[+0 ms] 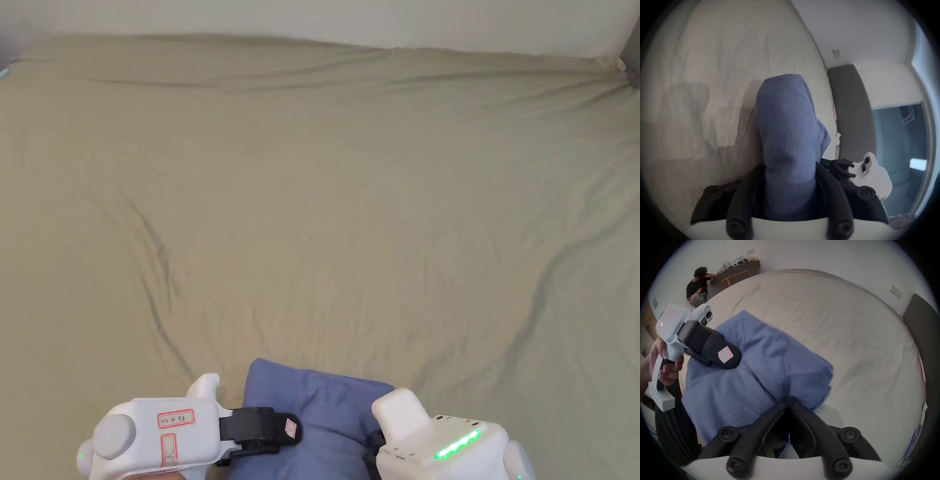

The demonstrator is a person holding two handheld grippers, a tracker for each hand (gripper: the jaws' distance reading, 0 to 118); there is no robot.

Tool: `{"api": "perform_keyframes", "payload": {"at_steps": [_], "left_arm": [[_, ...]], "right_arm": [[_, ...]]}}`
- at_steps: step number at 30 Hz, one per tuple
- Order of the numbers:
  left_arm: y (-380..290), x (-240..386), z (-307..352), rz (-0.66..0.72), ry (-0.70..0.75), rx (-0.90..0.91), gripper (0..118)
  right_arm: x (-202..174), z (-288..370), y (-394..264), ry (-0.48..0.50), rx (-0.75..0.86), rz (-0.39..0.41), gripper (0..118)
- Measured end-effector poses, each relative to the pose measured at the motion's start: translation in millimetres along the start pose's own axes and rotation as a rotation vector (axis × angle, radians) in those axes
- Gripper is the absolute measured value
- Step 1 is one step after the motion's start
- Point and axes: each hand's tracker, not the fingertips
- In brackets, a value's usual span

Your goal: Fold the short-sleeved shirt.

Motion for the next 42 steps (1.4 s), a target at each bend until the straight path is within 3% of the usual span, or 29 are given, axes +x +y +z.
{"api": "perform_keyframes", "payload": {"at_steps": [4,9,16,19,21,25,30,33,38,42], "left_arm": [[-1,26,12,-0.142,0.143,0.040,29],[-13,64,30,-0.341,0.305,0.065,29],[-18,62,70,-0.388,0.499,0.129,29],[-19,46,86,-0.450,0.650,0.170,29],[-16,26,102,-0.470,0.763,0.197,29],[-12,-1,135,-0.446,0.796,0.216,29],[1,-29,166,-0.560,1.076,0.214,29],[13,-56,197,-0.443,1.070,0.266,29],[27,-80,238,-0.492,1.248,0.215,29],[45,-100,281,-0.409,1.312,0.277,29]], "right_arm": [[9,53,20,-0.050,0.199,-0.029,2],[10,125,53,-0.192,0.404,-0.036,2],[-24,180,73,-0.327,0.590,0.018,2],[-42,181,71,-0.397,0.627,0.058,2],[-49,179,67,-0.378,0.628,0.053,2],[-56,176,68,-0.352,0.628,0.035,2],[-66,174,74,-0.343,0.635,0.031,2],[-72,170,77,-0.344,0.623,0.048,2],[-74,157,81,-0.352,0.582,0.070,2],[-75,144,84,-0.350,0.554,0.056,2]]}}
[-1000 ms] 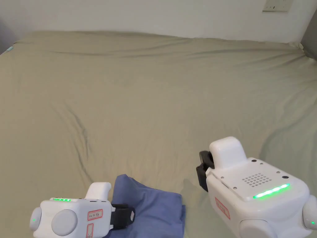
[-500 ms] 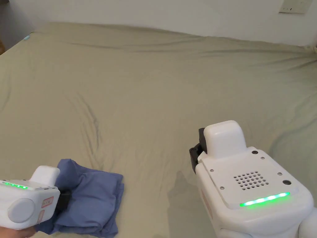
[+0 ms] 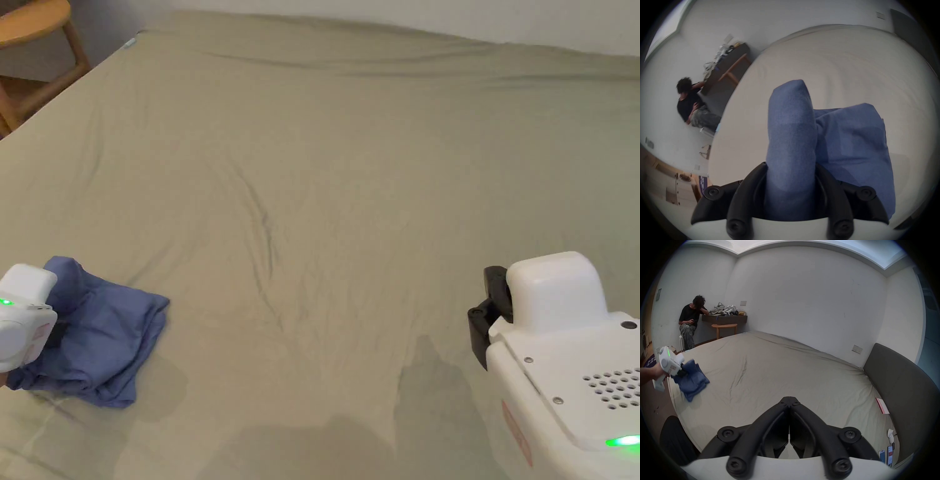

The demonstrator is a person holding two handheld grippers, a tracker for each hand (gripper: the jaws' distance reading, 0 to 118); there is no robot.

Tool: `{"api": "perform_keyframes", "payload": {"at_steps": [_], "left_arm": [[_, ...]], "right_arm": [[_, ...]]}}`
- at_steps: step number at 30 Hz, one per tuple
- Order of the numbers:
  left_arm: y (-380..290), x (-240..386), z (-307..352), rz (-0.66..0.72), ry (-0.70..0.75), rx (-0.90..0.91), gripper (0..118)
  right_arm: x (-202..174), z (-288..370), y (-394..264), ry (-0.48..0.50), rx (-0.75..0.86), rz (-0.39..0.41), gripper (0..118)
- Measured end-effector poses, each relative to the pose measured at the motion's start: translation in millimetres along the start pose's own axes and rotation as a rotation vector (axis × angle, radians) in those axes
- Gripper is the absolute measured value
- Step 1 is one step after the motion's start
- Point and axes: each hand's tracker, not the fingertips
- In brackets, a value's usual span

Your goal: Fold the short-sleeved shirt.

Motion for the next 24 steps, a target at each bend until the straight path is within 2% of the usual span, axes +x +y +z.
{"api": "perform_keyframes", "payload": {"at_steps": [7,12,13,15,16,17,18,20,23,24], "left_arm": [[-1,-52,-41,-0.045,0.115,-0.092,29],[7,-67,-56,0.002,0.071,-0.119,30],[12,-68,-51,0.008,0.072,-0.119,43],[20,-74,-29,0.023,0.122,0.042,106],[28,-78,-12,0.057,0.112,0.116,115],[37,-85,15,0.078,0.084,0.257,110],[41,-102,-4,0.121,0.021,0.299,110],[58,-109,29,0.176,-0.027,0.424,113],[90,-76,146,0.256,-0.106,0.651,113],[90,-65,179,0.309,-0.050,0.789,113]], "right_arm": [[-7,-17,-2,-0.003,-0.042,0.011,2],[-6,-19,1,-0.008,-0.060,0.031,2],[-3,-18,2,-0.005,-0.058,0.031,2],[5,-14,6,-0.004,-0.047,0.024,2],[9,-11,10,-0.010,-0.040,0.018,2],[14,-8,13,-0.016,-0.029,0.011,2],[19,-4,18,-0.023,-0.014,0.004,2],[27,6,26,-0.045,0.016,-0.010,2],[39,23,37,-0.072,0.055,-0.035,2],[44,31,41,-0.072,0.076,-0.037,2]]}}
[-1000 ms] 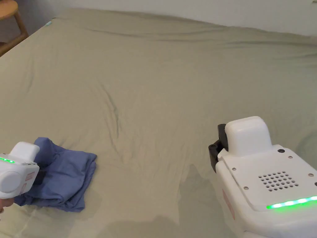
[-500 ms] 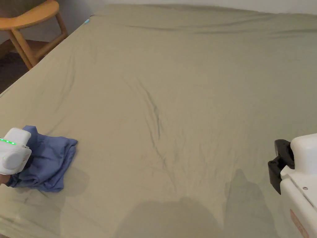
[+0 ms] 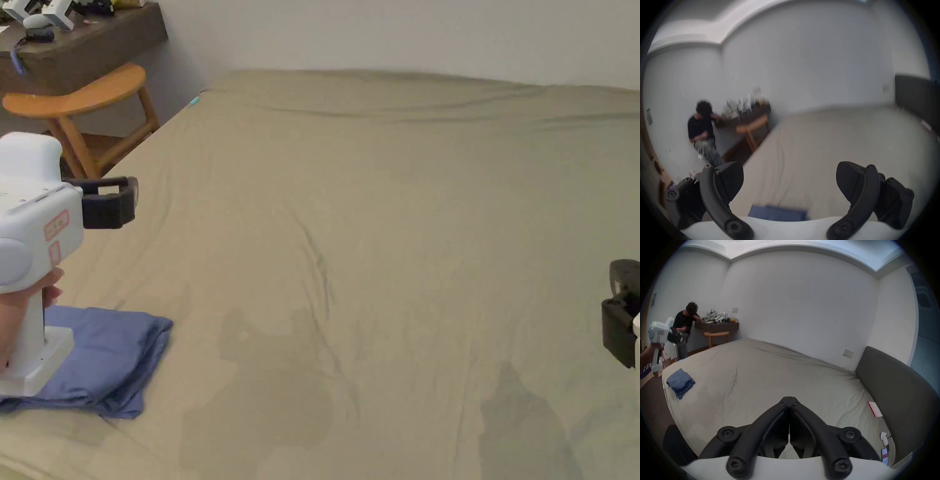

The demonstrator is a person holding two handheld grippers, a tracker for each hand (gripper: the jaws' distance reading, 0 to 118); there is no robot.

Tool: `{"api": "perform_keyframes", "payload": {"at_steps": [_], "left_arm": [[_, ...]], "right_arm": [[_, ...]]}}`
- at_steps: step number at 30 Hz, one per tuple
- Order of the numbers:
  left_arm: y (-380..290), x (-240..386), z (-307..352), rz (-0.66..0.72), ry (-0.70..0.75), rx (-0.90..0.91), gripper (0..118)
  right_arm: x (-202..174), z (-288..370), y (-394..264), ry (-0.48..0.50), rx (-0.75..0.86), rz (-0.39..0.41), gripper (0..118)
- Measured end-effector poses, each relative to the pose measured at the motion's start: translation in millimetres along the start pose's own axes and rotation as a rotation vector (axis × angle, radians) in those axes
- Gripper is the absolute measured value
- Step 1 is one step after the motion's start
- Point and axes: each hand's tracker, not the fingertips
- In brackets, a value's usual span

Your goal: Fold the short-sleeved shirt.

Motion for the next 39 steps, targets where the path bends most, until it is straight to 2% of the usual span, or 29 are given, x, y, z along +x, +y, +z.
{"api": "perform_keyframes", "payload": {"at_steps": [1,4,6,9,11,12,13,14,17,24,29,39], "left_arm": [[16,11,19,0.023,0.002,0.104,113],[76,87,92,0.055,-0.064,0.194,113],[80,94,101,0.067,-0.121,0.251,112],[79,131,136,0.066,-0.081,0.344,104],[76,170,163,0.070,-0.118,0.338,74],[73,181,170,0.074,-0.155,0.332,51],[71,193,177,0.068,-0.194,0.320,16],[72,214,186,0.081,-0.204,0.307,0],[61,245,203,0.084,-0.250,0.313,0],[42,296,232,0.034,-0.308,0.307,0],[25,300,242,0.026,-0.307,0.292,0],[29,295,237,0.037,-0.289,0.273,0]], "right_arm": [[3,6,4,-0.008,0.016,-0.001,2],[16,30,17,-0.031,0.082,-0.003,2],[24,48,25,-0.040,0.126,-0.020,2],[30,72,31,-0.060,0.181,-0.049,2],[31,85,30,-0.063,0.213,-0.058,2],[31,90,30,-0.066,0.225,-0.061,2],[31,95,29,-0.069,0.234,-0.061,2],[30,100,28,-0.070,0.244,-0.057,2],[27,108,25,-0.111,0.256,-0.035,2],[29,119,9,-0.112,0.278,-0.038,2],[24,123,-3,-0.122,0.278,0.000,2],[21,123,-3,-0.111,0.287,-0.051,2]]}}
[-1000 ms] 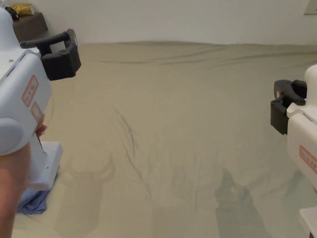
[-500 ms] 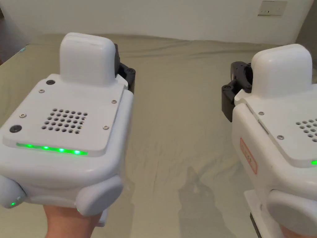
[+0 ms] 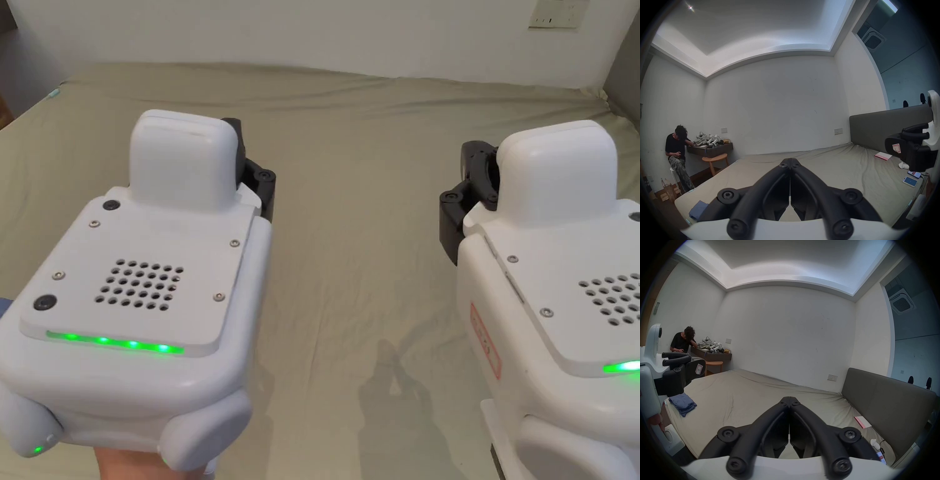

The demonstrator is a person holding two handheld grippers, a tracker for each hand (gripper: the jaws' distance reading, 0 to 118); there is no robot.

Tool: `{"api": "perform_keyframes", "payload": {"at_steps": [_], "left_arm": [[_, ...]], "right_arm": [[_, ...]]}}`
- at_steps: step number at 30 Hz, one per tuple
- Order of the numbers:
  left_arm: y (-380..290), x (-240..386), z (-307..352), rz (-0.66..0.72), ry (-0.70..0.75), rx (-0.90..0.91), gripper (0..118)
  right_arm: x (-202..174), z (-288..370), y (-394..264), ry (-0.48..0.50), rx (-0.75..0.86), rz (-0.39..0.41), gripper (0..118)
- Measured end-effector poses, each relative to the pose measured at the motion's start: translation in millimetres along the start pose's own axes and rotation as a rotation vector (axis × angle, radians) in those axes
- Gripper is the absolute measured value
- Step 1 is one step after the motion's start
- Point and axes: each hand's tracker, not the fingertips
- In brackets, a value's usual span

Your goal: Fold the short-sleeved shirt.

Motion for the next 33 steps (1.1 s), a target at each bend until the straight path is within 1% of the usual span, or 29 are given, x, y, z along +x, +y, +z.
{"api": "perform_keyframes", "payload": {"at_steps": [2,4,12,14,19,23,33], "left_arm": [[1,0,0,-0.003,0.018,-0.005,0],[2,-2,1,0.010,-0.003,0.003,0],[1,11,0,-0.034,0.000,0.007,0],[1,15,-4,-0.056,0.025,-0.012,0],[1,9,-1,-0.025,0.018,-0.017,0],[1,8,0,-0.028,0.020,-0.018,0],[-3,8,-3,-0.023,0.014,-0.027,0]], "right_arm": [[0,1,-1,-0.008,0.001,0.000,2],[1,2,-3,-0.023,-0.002,-0.002,2],[8,-1,-11,-0.021,-0.030,-0.077,2],[8,-1,-11,-0.030,-0.024,-0.072,2],[7,0,-9,-0.060,-0.003,-0.039,2],[4,-1,-11,-0.082,0.003,-0.009,2],[3,-1,-14,-0.081,0.000,0.001,2]]}}
